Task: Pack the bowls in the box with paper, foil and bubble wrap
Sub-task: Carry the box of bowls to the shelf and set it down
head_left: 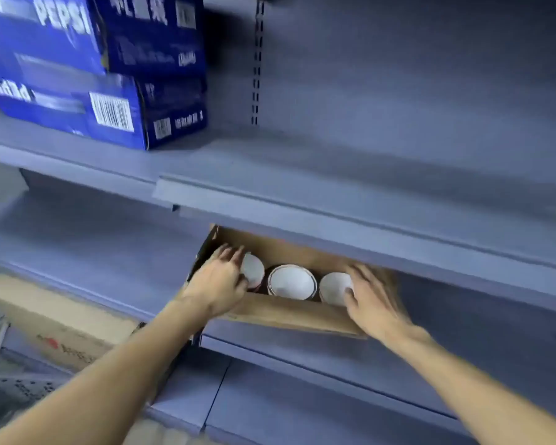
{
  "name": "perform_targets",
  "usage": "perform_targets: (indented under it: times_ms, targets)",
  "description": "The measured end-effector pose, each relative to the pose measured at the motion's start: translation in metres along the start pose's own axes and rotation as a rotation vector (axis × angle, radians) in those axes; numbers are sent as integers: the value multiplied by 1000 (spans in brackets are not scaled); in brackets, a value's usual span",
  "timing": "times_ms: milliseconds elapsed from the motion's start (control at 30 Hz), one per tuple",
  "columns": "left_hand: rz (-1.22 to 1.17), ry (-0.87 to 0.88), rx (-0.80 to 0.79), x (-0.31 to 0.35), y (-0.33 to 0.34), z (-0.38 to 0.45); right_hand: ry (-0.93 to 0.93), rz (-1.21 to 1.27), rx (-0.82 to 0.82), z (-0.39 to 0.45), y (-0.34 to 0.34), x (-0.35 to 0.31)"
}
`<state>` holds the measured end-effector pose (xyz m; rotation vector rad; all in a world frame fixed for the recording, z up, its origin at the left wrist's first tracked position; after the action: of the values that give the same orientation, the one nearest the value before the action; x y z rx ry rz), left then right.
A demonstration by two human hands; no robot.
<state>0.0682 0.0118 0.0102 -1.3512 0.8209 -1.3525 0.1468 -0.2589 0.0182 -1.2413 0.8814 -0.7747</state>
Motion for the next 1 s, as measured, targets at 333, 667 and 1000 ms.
perform_targets:
  times_ms: [333,667,1000]
  targets:
    - [255,-405,18,-91,44,30,379,24,80,38,59,91]
    - [22,-671,35,-131,61,43,662,0,35,49,75,112]
    - [-108,-667,135,-128,56,17,669,125,51,20,75,111]
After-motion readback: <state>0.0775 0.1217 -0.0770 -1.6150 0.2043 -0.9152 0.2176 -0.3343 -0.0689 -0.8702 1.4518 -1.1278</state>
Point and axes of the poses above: each hand's wrist, its own z-axis towards the middle knuckle, its own y-axis out of the palm, x = y × z, the point moved 7 cm from there along z, towards the middle knuckle, and after that the axes turned 1 degree about -y, right-handed, at the moved point
